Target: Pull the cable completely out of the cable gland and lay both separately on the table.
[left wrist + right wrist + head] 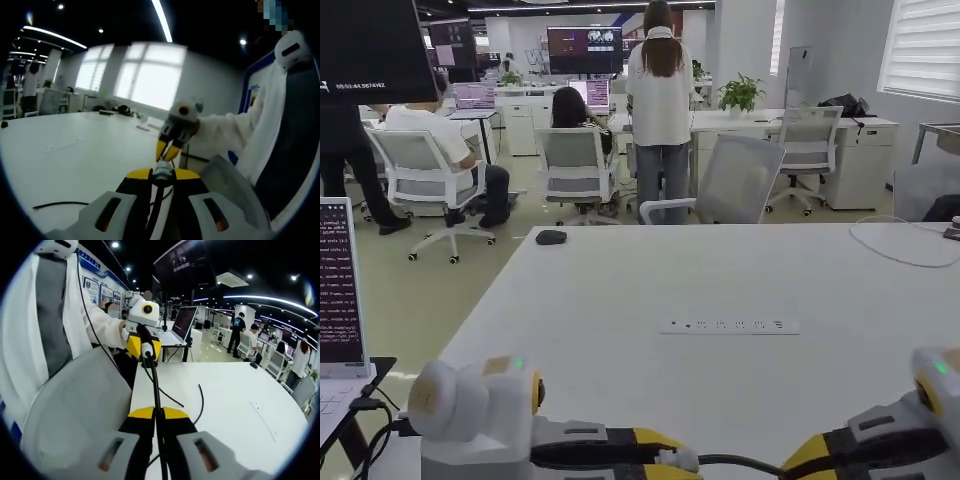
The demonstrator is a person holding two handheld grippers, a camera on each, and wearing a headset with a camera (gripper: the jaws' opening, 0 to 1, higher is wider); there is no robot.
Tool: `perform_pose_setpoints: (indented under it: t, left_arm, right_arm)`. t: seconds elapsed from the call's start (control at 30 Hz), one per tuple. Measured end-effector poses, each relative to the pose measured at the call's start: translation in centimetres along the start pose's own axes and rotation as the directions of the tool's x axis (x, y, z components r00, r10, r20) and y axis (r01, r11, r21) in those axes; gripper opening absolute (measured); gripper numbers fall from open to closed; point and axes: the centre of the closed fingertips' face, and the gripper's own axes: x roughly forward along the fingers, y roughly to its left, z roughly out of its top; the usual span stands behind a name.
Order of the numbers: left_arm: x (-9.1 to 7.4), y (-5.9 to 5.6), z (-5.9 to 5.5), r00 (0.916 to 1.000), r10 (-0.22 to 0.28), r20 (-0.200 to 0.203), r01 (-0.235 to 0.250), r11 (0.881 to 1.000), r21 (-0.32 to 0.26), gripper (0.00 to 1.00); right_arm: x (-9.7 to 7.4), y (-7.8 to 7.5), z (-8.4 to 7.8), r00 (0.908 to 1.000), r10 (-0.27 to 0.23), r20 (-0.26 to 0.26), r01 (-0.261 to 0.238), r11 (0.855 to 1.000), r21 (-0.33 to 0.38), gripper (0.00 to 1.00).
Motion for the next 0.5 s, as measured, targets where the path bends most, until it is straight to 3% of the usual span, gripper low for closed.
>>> perform_pose_setpoints:
  t: [0.17,0.5]
  left_arm:
    - [-0.1,0.1,0.0,1.0000,0.004,0.000,-0.004,1.000,0.001,0.16]
    - [0.1,-0.1,0.0,1.0000,0.002,-0.002,-0.002,1.000,0.004,0.16]
  right_arm:
    - [-0.6,-0.4,-1.3,0.9995,-0.023,-0.020,0.023,0.999,0.026,0.03]
    - [-0.5,-0.3,-2.0,0.9988,-0.041,-0.027,0.042,0.997,0.059,0.04]
